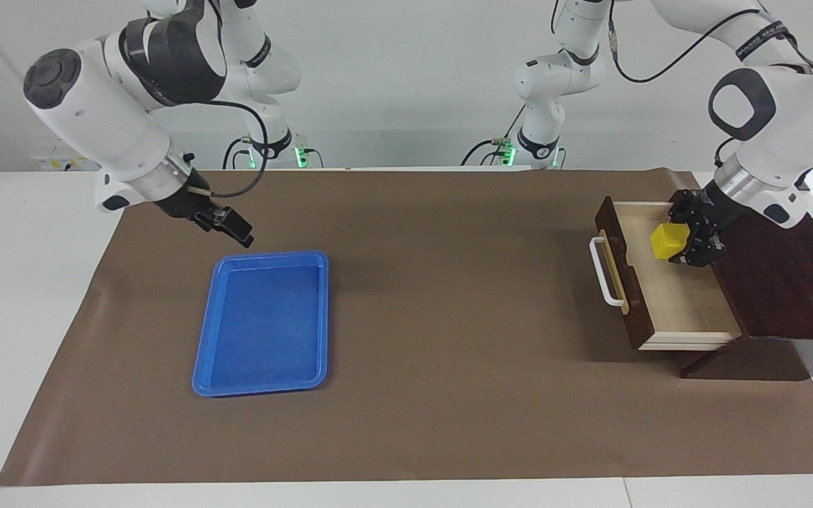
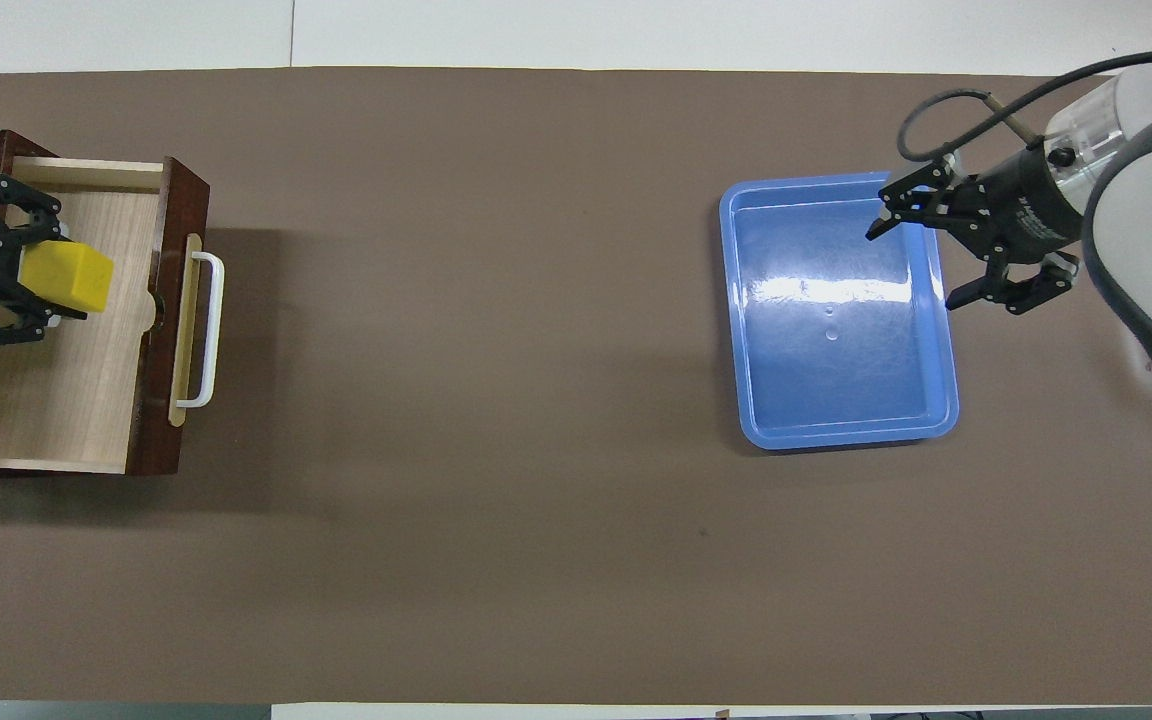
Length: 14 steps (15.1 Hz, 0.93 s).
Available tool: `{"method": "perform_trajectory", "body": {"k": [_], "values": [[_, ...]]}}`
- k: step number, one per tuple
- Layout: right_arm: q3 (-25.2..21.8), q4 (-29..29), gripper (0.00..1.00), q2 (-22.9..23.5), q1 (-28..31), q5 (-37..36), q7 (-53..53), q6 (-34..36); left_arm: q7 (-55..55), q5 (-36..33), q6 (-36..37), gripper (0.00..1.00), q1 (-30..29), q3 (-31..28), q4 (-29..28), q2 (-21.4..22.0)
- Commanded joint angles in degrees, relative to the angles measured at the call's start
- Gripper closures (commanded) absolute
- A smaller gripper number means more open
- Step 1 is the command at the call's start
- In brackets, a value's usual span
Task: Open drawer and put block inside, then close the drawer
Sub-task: 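Lower the block into the drawer with the left gripper while the right gripper retracts, then push the open drawer shut with the left gripper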
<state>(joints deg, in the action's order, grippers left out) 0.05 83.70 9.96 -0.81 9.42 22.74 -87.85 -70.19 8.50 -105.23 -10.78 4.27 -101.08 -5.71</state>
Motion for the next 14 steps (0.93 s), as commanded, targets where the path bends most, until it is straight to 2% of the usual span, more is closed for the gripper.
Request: {"method": "perform_trajectory", "body": {"k": [1, 2, 3, 4, 5, 7, 8, 9, 11, 13, 14], "values": [[0.8, 1.6, 0.0, -5.5, 2.4, -5.2, -15.8, 1.3, 1.9, 0.7, -5.8, 1.0, 0.5, 0.7, -6.2, 1.9], [0.8, 1.6, 0.0, -7.4, 3.0, -5.9, -20.1, 2.8, 1.9, 0.5, -7.0, 1.0, 0.6, 0.7, -8.1, 2.4], [0.7, 1.6, 0.0, -9.1, 3.1, -6.7, -22.5, 4.1, 1.9, 0.5, -8.1, 0.93, 0.8, 0.7, -9.6, 2.7], [0.7, 1.6, 0.0, -10.5, 3.1, -8.4, -23.4, 4.9, 1.9, 0.4, -8.4, 0.49, 0.8, 0.7, -10.0, 3.1], [0.7, 1.6, 0.0, -11.4, 3.0, -9.8, -24.3, 5.5, 1.9, 0.2, -8.0, 0.0, 0.9, 0.7, -9.4, 2.9], [0.7, 3.1, 0.0, -11.6, 3.2, -10.3, -27.6, 4.5, 1.4, -1.7, -6.0, 0.0, 1.0, 0.9, -7.2, 2.4], [0.7, 5.7, 0.0, -12.8, 3.2, -10.6, -28.9, 1.7, 1.1, -1.7, -3.9, 0.0, 1.1, 1.0, -4.4, 1.8], [0.8, 9.0, 0.0, -13.7, 3.2, -11.1, -28.9, -1.6, -0.2, -1.8, -1.1, 0.0, 2.3, 1.1, -0.7, 0.0], [0.8, 10.7, 0.0, -13.2, 3.4, -10.9, -27.2, -3.1, -6.0, -2.0, 0.8, 0.0, 6.1, 1.0, 3.9, -2.0], [0.8, 10.8, 0.0, -11.6, 3.4, -10.9, -25.7, -3.5, -9.0, -4.1, -0.1, 0.0, 11.5, 1.0, 2.8, -1.9], [0.8, 10.9, 0.0, -11.5, 3.4, -10.8, -25.3, -3.3, -9.7, -6.2, -1.1, 0.0, 14.5, 1.0, 0.0, -1.2]]}}
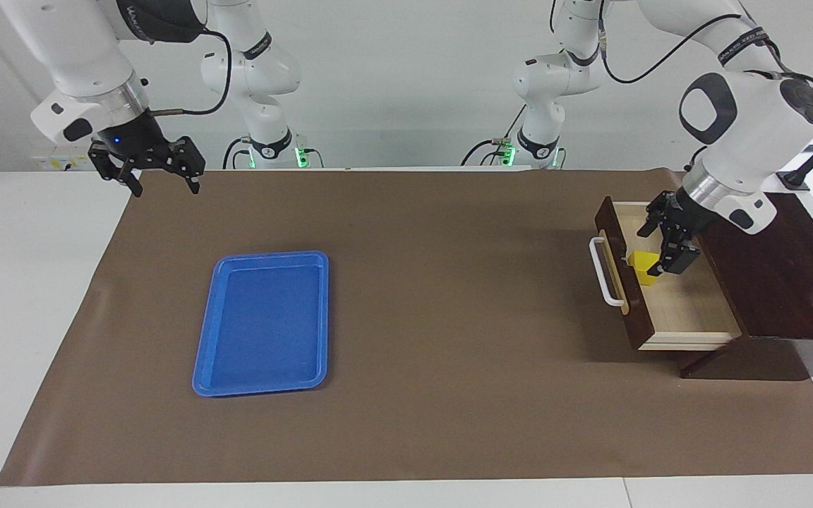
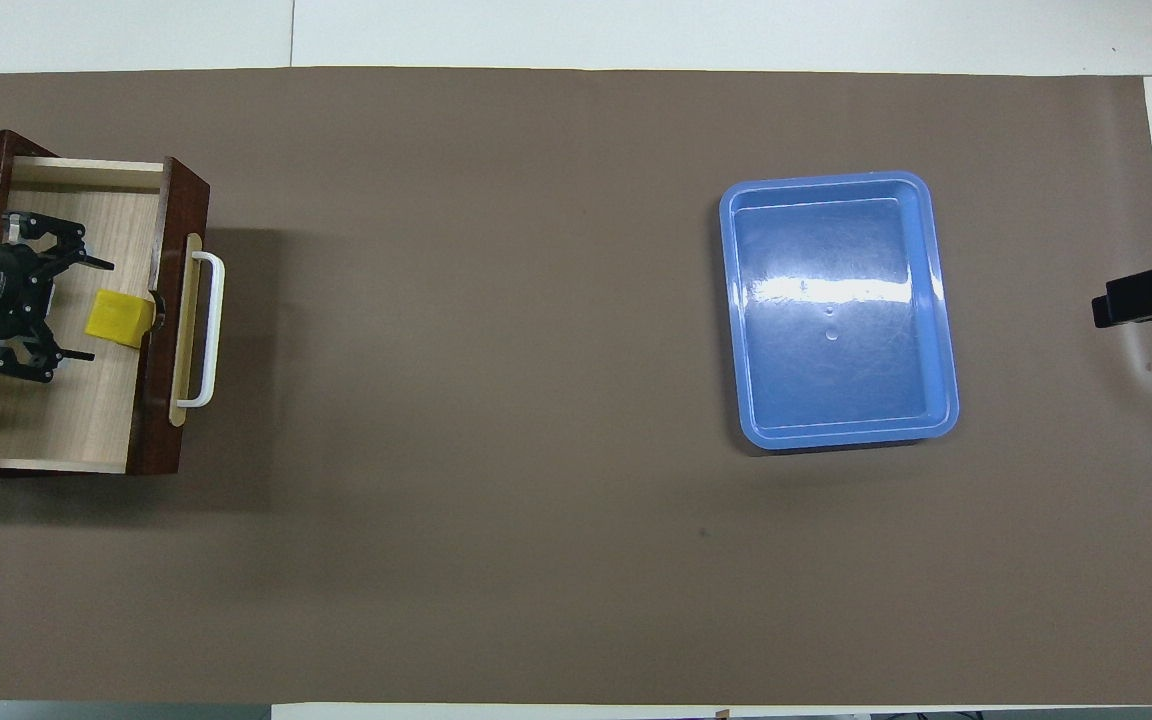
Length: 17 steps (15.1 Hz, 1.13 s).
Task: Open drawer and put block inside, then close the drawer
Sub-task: 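Push the open drawer shut with the left gripper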
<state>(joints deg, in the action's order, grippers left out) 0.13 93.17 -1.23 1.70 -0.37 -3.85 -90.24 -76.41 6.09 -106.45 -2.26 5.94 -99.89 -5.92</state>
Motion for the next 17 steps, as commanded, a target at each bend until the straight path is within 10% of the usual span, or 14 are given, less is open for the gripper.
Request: {"method": "perform_trajectory", "body": {"k": [1, 4, 17], "values": [[0.7, 1.4, 0.0, -0.4, 0.9, -0.9, 1.5, -0.6, -3.8, -5.6, -1.5, 0.0, 7.7, -0.7, -4.1, -0.3], [0.8, 1.5, 0.0, -0.4, 1.9, -0.3, 1.5, 0.4, -4.8, -7.5, -7.8, 0.0, 6.8, -0.8, -11.4, 1.4], [0.8, 1.8, 0.0, 0.0, 1.4, -1.2, 1.5, 1.5, 13.8, -10.4, -13.2, 0.0, -10.1, -0.7, -11.0, 0.8]]}}
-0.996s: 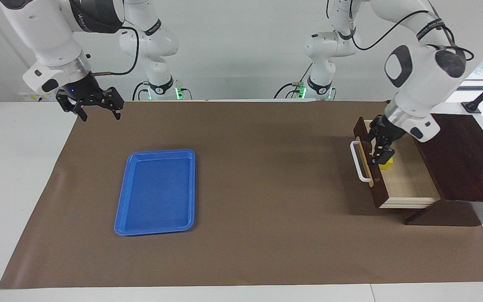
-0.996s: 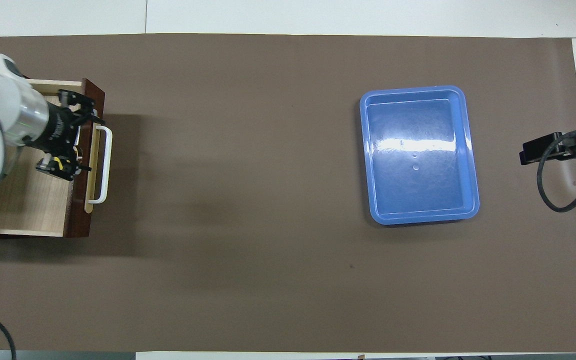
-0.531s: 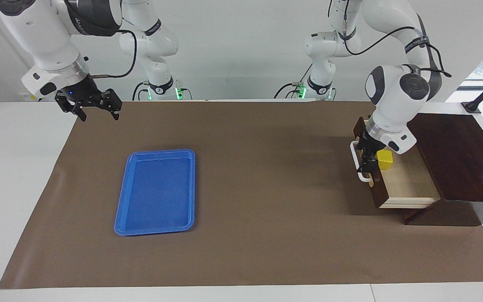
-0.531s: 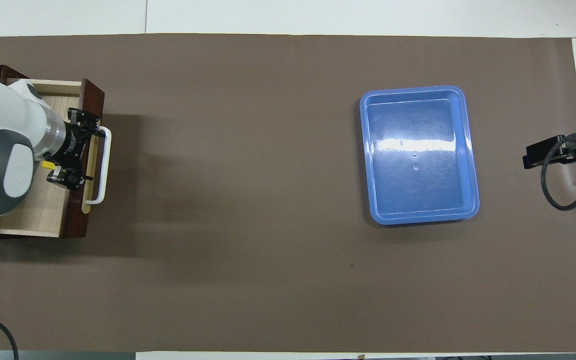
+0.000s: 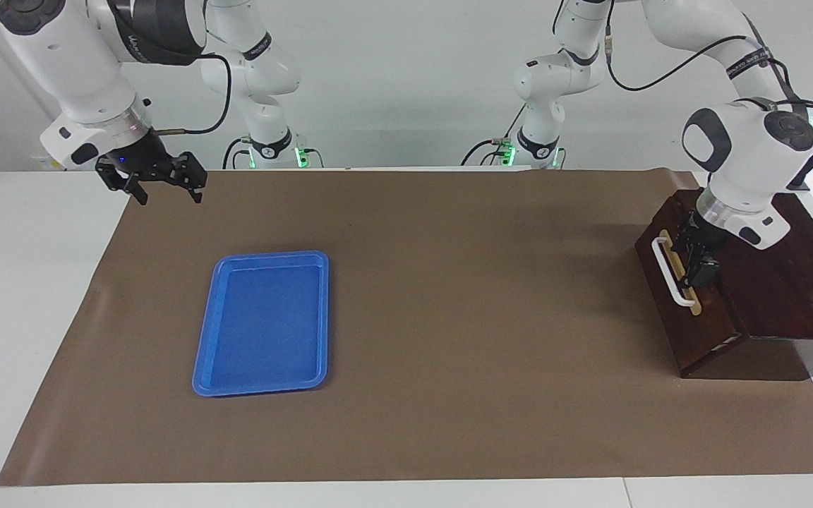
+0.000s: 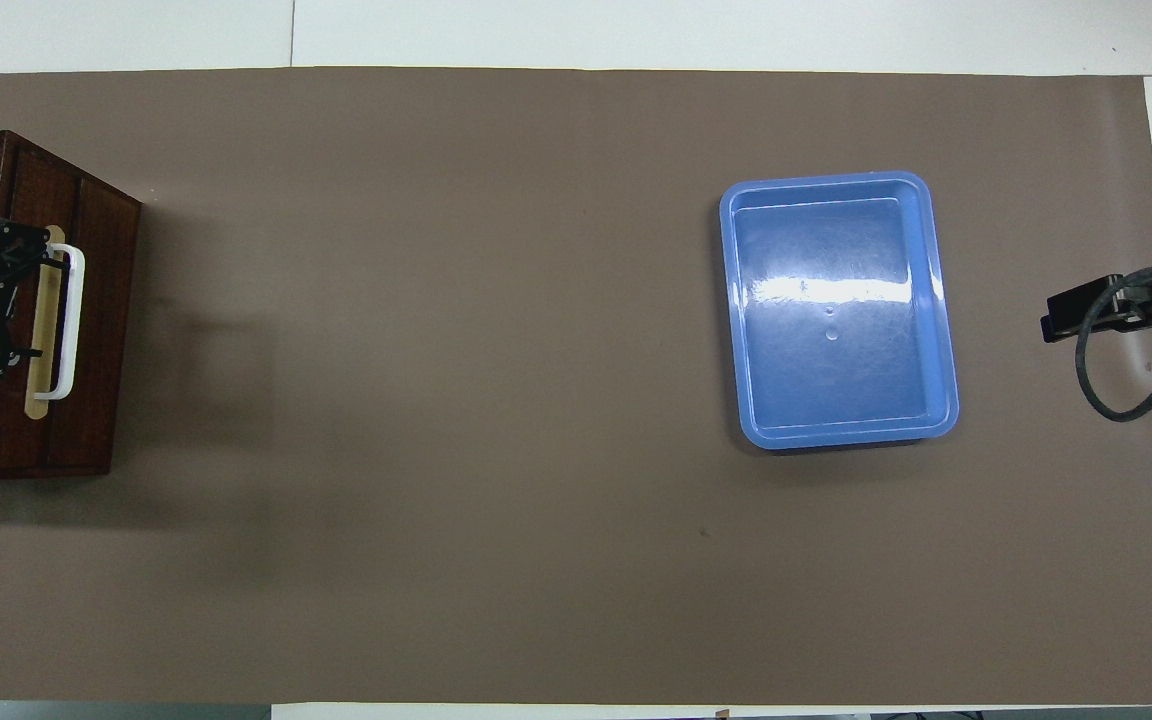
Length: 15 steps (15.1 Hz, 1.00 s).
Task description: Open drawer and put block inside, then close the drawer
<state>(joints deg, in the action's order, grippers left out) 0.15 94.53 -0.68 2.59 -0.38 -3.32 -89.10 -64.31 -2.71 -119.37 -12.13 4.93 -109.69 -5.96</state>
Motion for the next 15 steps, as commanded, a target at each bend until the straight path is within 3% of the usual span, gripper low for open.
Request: {"method": "perform_trajectory", "body": {"k": [1, 5, 10, 13, 15], "values": [[0.9, 0.4, 0.0, -0.6, 0.4, -1.2, 0.8, 0.2, 1.7, -1.6, 0.9, 0.0, 0.1, 0.4, -0.8, 0.9], [0.9, 0.3, 0.0, -1.2, 0.5, -1.0, 0.9, 0.3, 4.3, -1.3, 12.9, 0.0, 6.2, 0.8, 6.3, 2.0], [0.9, 0.3, 0.0, -1.2, 0.5, -1.0, 0.9, 0.3, 34.6, -1.3, 25.0, 0.0, 6.9, 0.8, 11.5, 4.8], [0.9, 0.3, 0.0, -1.2, 0.6, -1.0, 0.9, 0.3, 47.1, -1.2, 24.9, 0.0, 7.6, 0.9, 11.5, 4.8], [0.9, 0.3, 0.0, -1.2, 0.5, -1.0, 0.9, 0.4, 49.1, -0.9, 26.0, 0.0, 9.0, 1.0, 11.7, 4.1]]}}
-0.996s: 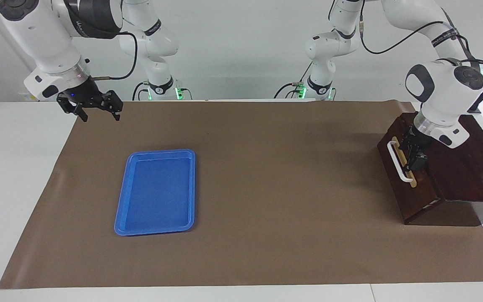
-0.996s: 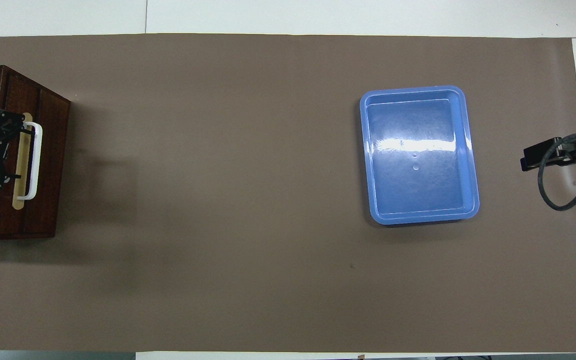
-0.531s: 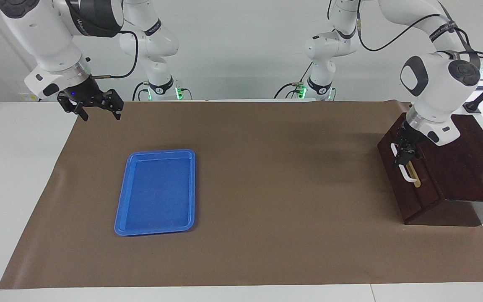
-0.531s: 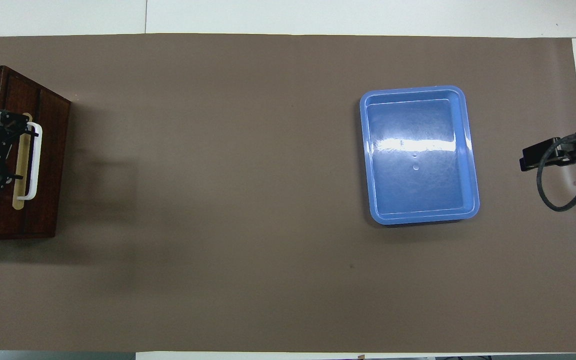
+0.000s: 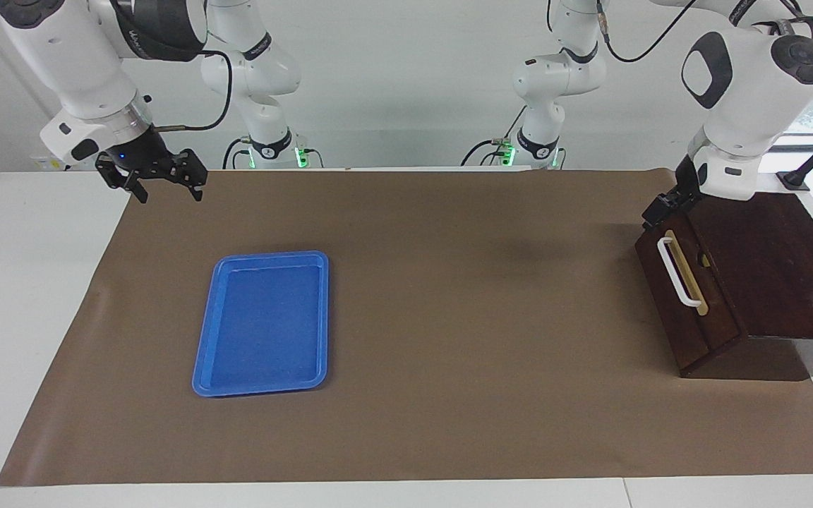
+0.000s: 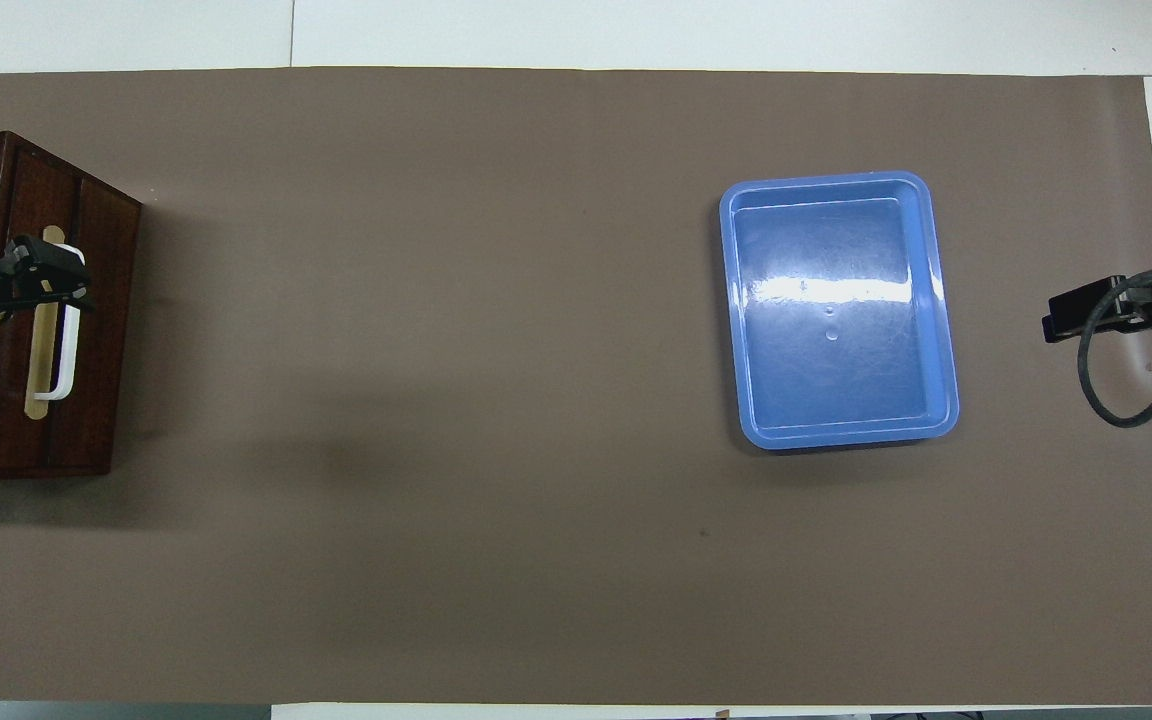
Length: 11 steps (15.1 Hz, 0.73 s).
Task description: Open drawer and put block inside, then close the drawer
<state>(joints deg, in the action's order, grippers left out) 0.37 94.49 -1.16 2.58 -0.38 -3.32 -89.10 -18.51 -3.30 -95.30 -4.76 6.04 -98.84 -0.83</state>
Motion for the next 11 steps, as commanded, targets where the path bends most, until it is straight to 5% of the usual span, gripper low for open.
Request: {"method": "perform_trajectory", "body": {"k": [1, 11], "values": [[0.7, 0.3, 0.0, -0.7, 0.5, -1.0, 0.9, 0.4, 3.3, -0.1, 2.7, 0.0, 2.6, 0.0, 1.4, -1.6], [0.7, 0.3, 0.0, -0.7, 0.5, -1.0, 0.9, 0.3, 11.7, 0.9, 5.9, 0.0, 6.4, -1.1, 3.9, -1.2]]}}
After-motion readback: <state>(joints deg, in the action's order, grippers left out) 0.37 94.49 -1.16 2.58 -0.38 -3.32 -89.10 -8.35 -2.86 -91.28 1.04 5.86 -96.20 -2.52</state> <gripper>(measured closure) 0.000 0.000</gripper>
